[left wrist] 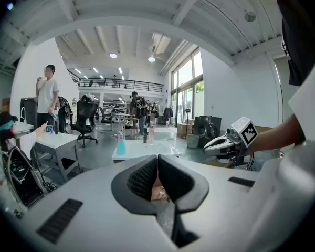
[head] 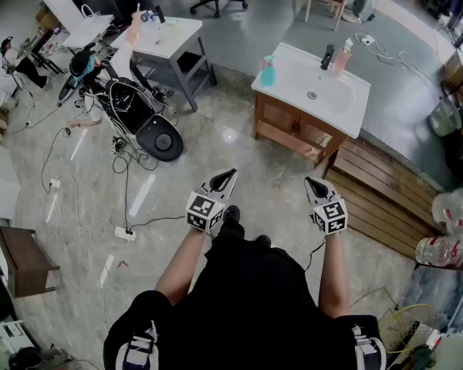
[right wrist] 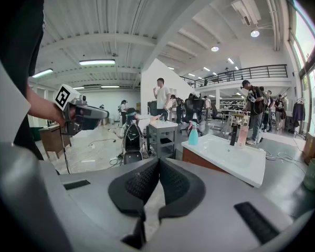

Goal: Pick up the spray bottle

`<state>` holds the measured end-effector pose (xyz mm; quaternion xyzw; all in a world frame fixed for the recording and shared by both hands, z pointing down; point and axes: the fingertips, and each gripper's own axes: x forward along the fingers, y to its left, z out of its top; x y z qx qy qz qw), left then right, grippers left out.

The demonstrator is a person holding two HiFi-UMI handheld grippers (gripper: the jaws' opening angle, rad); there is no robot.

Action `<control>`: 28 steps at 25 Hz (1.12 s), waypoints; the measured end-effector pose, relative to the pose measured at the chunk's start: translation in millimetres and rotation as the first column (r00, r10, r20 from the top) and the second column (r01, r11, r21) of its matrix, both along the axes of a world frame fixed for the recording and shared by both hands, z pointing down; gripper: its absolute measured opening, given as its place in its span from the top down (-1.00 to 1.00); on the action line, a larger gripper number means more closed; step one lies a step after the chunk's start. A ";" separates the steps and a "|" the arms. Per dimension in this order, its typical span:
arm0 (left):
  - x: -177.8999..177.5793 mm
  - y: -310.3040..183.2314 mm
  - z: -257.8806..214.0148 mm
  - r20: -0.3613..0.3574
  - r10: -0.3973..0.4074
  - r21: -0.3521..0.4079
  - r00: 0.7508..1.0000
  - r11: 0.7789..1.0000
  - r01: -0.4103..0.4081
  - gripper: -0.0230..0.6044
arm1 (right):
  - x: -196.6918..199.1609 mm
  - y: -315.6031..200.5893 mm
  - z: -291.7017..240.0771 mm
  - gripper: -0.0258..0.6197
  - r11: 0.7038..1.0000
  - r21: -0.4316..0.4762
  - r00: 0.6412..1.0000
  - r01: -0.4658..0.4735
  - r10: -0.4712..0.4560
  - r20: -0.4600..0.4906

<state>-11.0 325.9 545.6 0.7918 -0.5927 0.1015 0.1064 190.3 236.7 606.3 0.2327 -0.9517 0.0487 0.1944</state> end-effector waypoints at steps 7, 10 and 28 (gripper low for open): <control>13.4 13.6 -8.1 0.011 -0.004 0.020 1.000 1.000 0.004 0.85 | 8.0 13.1 -8.6 0.87 1.000 0.021 1.000 0.019 -0.019 -0.001; 14.7 16.3 -10.8 0.017 0.001 0.024 1.000 1.000 -0.001 0.85 | 7.9 15.5 -14.4 0.88 0.999 0.035 1.000 0.020 -0.021 0.003; 23.1 21.1 -6.0 0.011 0.012 0.023 1.000 1.000 -0.012 0.85 | 20.1 21.8 -8.0 0.87 0.999 0.029 1.000 0.019 -0.019 -0.020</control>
